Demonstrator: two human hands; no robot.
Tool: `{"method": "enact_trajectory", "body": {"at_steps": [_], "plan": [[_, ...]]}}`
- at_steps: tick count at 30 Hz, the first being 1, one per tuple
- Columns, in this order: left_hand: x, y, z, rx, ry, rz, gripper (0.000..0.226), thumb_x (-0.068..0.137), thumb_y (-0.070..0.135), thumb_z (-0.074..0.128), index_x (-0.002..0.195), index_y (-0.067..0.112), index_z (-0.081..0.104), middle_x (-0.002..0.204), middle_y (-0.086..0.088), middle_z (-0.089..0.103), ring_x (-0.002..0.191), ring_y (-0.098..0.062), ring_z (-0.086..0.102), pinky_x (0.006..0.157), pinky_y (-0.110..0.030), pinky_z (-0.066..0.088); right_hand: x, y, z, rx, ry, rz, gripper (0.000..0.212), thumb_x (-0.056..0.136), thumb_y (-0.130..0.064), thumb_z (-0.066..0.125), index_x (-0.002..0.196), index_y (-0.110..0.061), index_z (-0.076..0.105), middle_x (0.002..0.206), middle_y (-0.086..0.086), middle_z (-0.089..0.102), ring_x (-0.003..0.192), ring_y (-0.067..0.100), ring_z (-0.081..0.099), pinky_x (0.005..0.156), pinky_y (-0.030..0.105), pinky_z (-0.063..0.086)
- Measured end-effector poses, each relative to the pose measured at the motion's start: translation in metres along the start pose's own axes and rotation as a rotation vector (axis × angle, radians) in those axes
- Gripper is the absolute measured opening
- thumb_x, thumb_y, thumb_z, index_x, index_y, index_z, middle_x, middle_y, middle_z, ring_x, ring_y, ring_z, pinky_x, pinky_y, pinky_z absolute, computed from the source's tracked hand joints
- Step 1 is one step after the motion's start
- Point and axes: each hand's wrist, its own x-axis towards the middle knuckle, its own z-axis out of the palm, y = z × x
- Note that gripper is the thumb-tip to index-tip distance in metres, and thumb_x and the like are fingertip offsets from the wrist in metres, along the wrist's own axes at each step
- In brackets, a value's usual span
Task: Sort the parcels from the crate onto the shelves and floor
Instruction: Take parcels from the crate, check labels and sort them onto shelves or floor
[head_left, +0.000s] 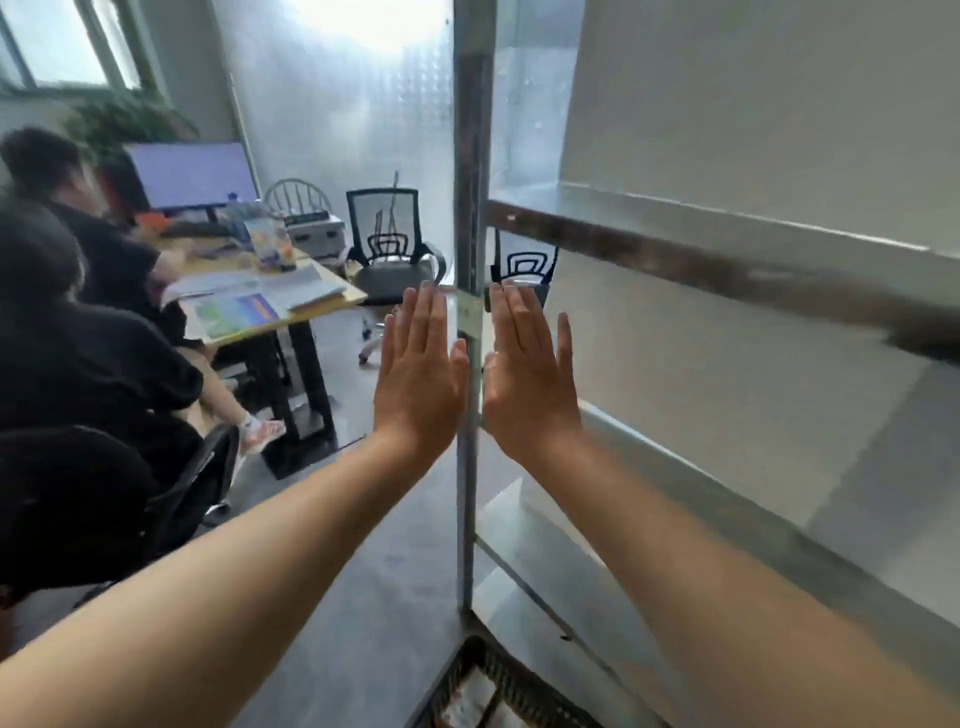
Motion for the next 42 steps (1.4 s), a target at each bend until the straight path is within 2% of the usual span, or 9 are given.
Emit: {"method": "enact_trajectory", "body": {"at_steps": [4, 7, 10, 13, 17, 23, 30, 36, 42], "plan": [[0.008, 0.093, -0.027, -0.123, 0.070, 0.095, 0.060, 0.105, 0.031, 0.023, 0.157, 0.013, -0.001, 0.165, -0.001, -0.008, 0.150, -0.011, -0.014, 0.123, -0.034, -0.007, -0.015, 0.038, -0.102, -0.175, 0.216, 0.012, 0.063, 0.101, -0.024, 0.043, 0.157, -0.014, 0.016, 0.165, 0.001, 0.011, 0.152, 0.014, 0.002, 0.123, 0.048, 0.001], [-0.019, 0.168, -0.035, -0.195, 0.082, 0.197, 0.062, 0.103, 0.037, 0.017, 0.157, 0.013, -0.003, 0.164, -0.001, -0.010, 0.150, -0.011, -0.014, 0.124, -0.036, -0.004, -0.056, 0.066, -0.173, -0.258, 0.257, 0.066, 0.063, 0.102, -0.028, 0.040, 0.157, -0.015, 0.014, 0.165, 0.001, 0.008, 0.152, 0.013, 0.000, 0.123, 0.046, -0.003], [-0.054, 0.247, -0.047, -0.291, 0.041, 0.294, 0.062, 0.104, 0.036, 0.024, 0.157, 0.013, -0.001, 0.165, 0.000, -0.008, 0.150, -0.011, -0.013, 0.123, -0.033, -0.006, -0.116, 0.089, -0.244, -0.366, 0.263, 0.154, 0.063, 0.103, -0.032, 0.036, 0.158, -0.017, 0.007, 0.165, -0.001, 0.000, 0.151, 0.012, -0.006, 0.122, 0.045, -0.007], [-0.087, 0.333, -0.061, -0.387, 0.022, 0.420, 0.063, 0.105, 0.032, 0.029, 0.157, 0.013, 0.000, 0.165, 0.000, -0.006, 0.150, -0.011, -0.012, 0.123, -0.032, -0.008, -0.184, 0.115, -0.318, -0.493, 0.258, 0.235, 0.065, 0.103, -0.032, 0.035, 0.158, -0.017, 0.004, 0.165, 0.000, -0.002, 0.152, 0.015, -0.007, 0.122, 0.048, -0.005], [-0.148, 0.447, -0.077, -0.511, -0.014, 0.646, 0.063, 0.104, 0.028, 0.034, 0.157, 0.011, 0.005, 0.165, -0.001, -0.001, 0.151, -0.012, -0.008, 0.123, -0.033, -0.005, -0.285, 0.154, -0.409, -0.610, 0.292, 0.429, 0.069, 0.101, -0.024, 0.043, 0.158, -0.015, 0.005, 0.166, -0.001, -0.001, 0.151, 0.013, -0.008, 0.122, 0.049, -0.004], [-0.267, 0.593, -0.089, -0.632, -0.150, 0.905, 0.061, 0.105, 0.035, 0.019, 0.156, 0.012, -0.005, 0.164, -0.001, -0.011, 0.150, -0.012, -0.015, 0.124, -0.037, -0.003, -0.439, 0.178, -0.523, -0.782, 0.354, 0.720, 0.071, 0.102, -0.026, 0.038, 0.157, -0.014, -0.005, 0.165, 0.000, -0.011, 0.150, 0.012, -0.016, 0.122, 0.048, -0.007], [-0.370, 0.713, -0.106, -0.774, -0.220, 1.206, 0.061, 0.105, 0.033, 0.022, 0.157, 0.009, -0.001, 0.165, -0.005, -0.005, 0.151, -0.016, -0.010, 0.124, -0.036, -0.004, -0.568, 0.188, -0.604, -0.999, 0.451, 1.066, 0.075, 0.099, -0.029, 0.043, 0.157, -0.012, 0.001, 0.166, 0.003, -0.002, 0.152, 0.016, -0.008, 0.121, 0.048, -0.008], [-0.432, 0.784, -0.090, -0.885, -0.333, 1.367, 0.062, 0.103, 0.036, 0.018, 0.156, 0.008, 0.003, 0.165, -0.007, 0.001, 0.152, -0.017, -0.005, 0.124, -0.038, -0.001, -0.628, 0.190, -0.641, -1.130, 0.414, 1.260, 0.074, 0.100, -0.031, 0.037, 0.156, -0.016, -0.010, 0.165, 0.000, -0.009, 0.151, 0.016, -0.013, 0.120, 0.048, -0.010], [-0.470, 0.833, -0.057, -1.015, -0.450, 1.504, 0.062, 0.105, 0.032, 0.026, 0.156, 0.008, 0.002, 0.165, -0.007, -0.001, 0.152, -0.019, -0.006, 0.124, -0.041, -0.001, -0.663, 0.210, -0.657, -1.228, 0.355, 1.489, 0.073, 0.099, -0.029, 0.035, 0.157, -0.014, -0.007, 0.165, 0.000, -0.010, 0.151, 0.015, -0.013, 0.120, 0.049, -0.009]]}}
